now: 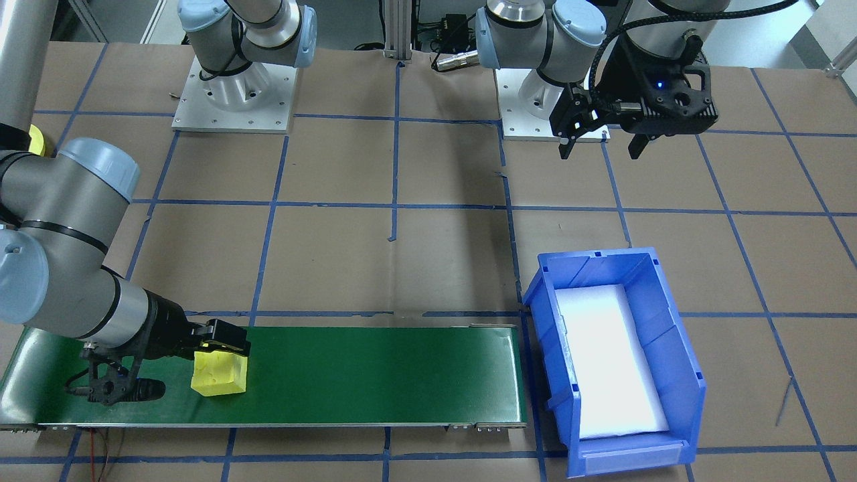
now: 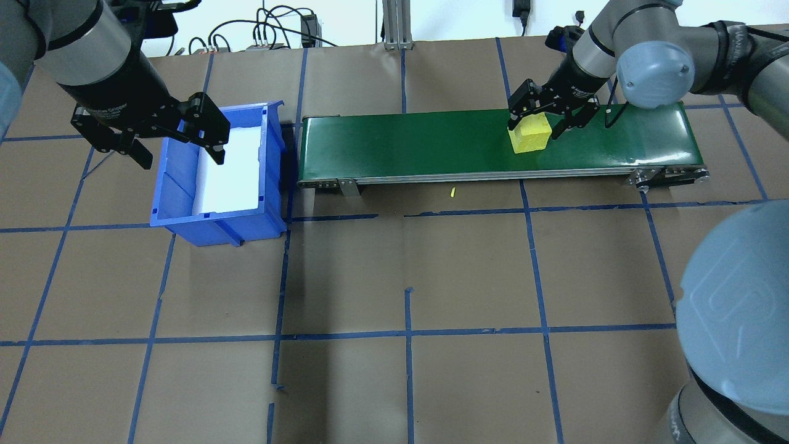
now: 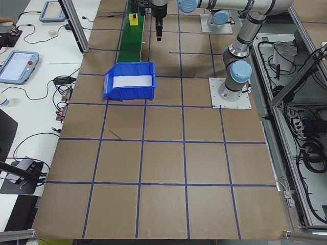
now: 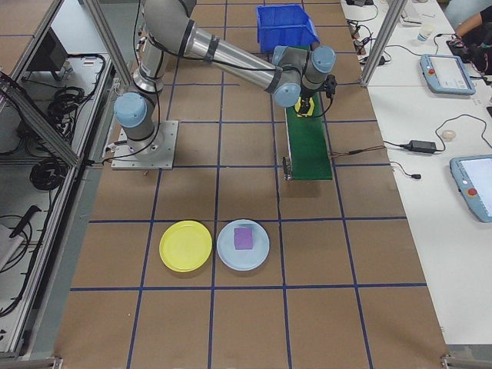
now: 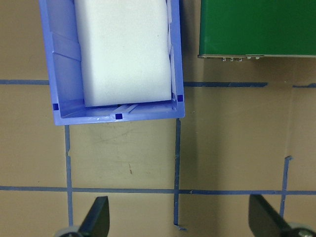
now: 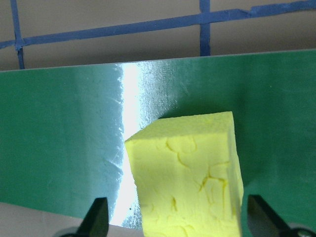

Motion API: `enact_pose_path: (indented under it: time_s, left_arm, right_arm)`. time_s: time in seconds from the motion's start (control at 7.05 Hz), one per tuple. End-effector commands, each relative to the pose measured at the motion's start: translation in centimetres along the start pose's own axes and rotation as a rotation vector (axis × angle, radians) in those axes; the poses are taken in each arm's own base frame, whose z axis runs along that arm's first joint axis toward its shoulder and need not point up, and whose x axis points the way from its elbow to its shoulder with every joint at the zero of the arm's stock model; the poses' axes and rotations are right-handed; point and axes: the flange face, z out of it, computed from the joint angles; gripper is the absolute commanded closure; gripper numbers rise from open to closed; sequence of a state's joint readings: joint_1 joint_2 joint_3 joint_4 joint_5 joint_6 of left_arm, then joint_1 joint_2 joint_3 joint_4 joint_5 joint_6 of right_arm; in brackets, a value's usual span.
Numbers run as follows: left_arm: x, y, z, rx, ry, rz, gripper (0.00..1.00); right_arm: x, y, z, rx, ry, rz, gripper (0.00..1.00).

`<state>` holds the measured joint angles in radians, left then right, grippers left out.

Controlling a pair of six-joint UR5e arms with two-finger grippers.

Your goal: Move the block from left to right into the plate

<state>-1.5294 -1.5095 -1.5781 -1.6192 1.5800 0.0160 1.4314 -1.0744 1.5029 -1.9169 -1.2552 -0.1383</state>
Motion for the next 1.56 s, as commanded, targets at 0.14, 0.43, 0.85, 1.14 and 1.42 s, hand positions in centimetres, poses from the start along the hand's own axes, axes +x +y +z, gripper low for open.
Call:
enact_pose_path:
  time_s: [0.14, 0.43, 0.85, 1.14, 1.42]
  left_arm:
    - [0.0, 0.0, 0.0, -0.001, 0.0, 0.001, 0.0]
    - [0.0, 0.1, -0.1, 0.002, 0.0, 0.001, 0.0]
    - [0.0, 0.1, 0.0, 0.001, 0.0, 0.001, 0.0]
    - [0.0, 0.1, 0.0, 0.001, 0.0, -0.001, 0.0]
    - [0.0, 0.1, -0.1, 0.002, 0.0, 0.001, 0.0]
  right_arm:
    - [2.1, -0.5, -0.6, 0.015, 0.201, -0.211, 0.7]
    - [3.7, 1.3, -4.9, -0.003, 0.434, -0.34, 0.73]
    - [18.6, 12.6, -12.9, -0.121, 0.51, -0.27, 0.73]
    - [32.1, 23.0, -15.9, -0.197, 0.451, -0.218, 0.74]
    - [43.6, 34.1, -18.3, -0.212, 0.371, -0.18, 0.75]
